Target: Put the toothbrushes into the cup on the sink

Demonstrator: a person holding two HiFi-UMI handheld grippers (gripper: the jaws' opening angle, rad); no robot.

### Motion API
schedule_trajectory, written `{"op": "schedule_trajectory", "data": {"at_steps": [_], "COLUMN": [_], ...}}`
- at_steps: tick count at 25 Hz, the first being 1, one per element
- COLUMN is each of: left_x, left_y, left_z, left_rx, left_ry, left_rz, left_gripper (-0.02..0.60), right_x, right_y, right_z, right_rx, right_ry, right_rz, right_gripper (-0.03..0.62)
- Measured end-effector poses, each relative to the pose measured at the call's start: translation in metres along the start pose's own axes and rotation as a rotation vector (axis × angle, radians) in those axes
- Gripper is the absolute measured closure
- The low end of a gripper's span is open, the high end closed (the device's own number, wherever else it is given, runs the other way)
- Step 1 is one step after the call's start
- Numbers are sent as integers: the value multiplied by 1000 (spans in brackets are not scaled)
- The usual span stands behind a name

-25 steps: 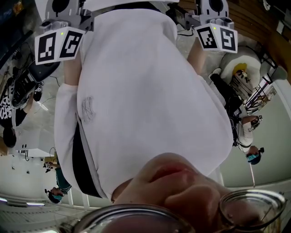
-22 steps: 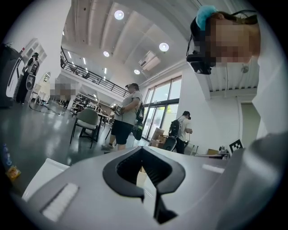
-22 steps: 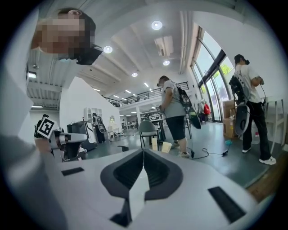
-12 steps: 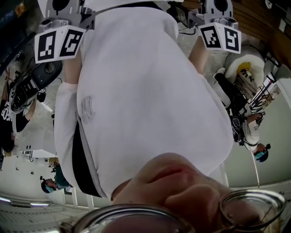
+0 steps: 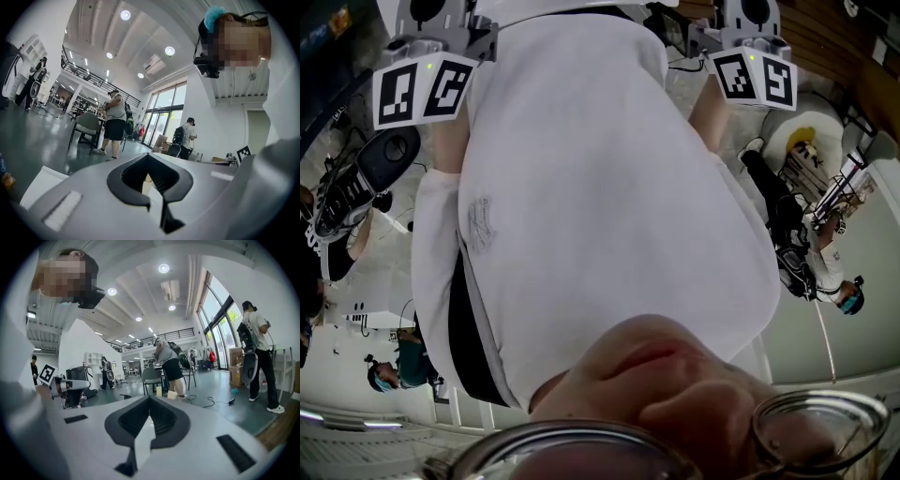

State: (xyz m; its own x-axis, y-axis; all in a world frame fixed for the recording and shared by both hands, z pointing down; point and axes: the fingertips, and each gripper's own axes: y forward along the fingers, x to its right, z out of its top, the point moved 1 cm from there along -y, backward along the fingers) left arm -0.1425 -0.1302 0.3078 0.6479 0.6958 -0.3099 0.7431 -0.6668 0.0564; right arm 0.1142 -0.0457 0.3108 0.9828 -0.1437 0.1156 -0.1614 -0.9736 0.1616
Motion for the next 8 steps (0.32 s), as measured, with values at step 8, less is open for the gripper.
{"op": "schedule_trajectory", "data": {"at_steps": [8], "left_x": [5], "left_y": [20], "left_z": [-11], "left_rx": [2], "left_ry": [-3], "left_rz": [-4], "left_gripper": [580], "right_x": [23], "right_y": [3], "right_z": [-7], "right_rx": [-2], "right_ry": [-4], "right_rz": [-5], "right_gripper": [583]}}
